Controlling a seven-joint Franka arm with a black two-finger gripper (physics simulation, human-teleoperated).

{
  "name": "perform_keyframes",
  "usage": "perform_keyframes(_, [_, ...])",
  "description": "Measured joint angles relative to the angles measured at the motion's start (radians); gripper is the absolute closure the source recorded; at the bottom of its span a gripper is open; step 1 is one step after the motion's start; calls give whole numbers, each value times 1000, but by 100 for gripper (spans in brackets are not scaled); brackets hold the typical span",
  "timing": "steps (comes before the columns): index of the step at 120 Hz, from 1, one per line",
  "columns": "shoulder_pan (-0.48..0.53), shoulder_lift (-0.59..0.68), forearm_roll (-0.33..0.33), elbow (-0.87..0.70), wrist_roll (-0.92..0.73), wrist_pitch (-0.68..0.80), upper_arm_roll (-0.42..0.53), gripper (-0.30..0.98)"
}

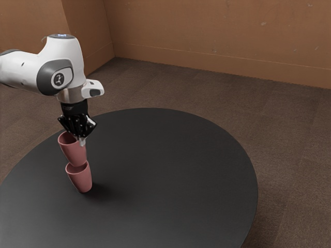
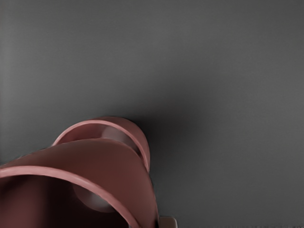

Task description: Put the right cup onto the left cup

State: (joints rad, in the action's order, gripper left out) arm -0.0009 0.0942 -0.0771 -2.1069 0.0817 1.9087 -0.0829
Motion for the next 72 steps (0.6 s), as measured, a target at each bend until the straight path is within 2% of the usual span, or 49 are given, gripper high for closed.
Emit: perform_keyframes(72, [9, -1, -3, -16, 47, -4, 0, 79])
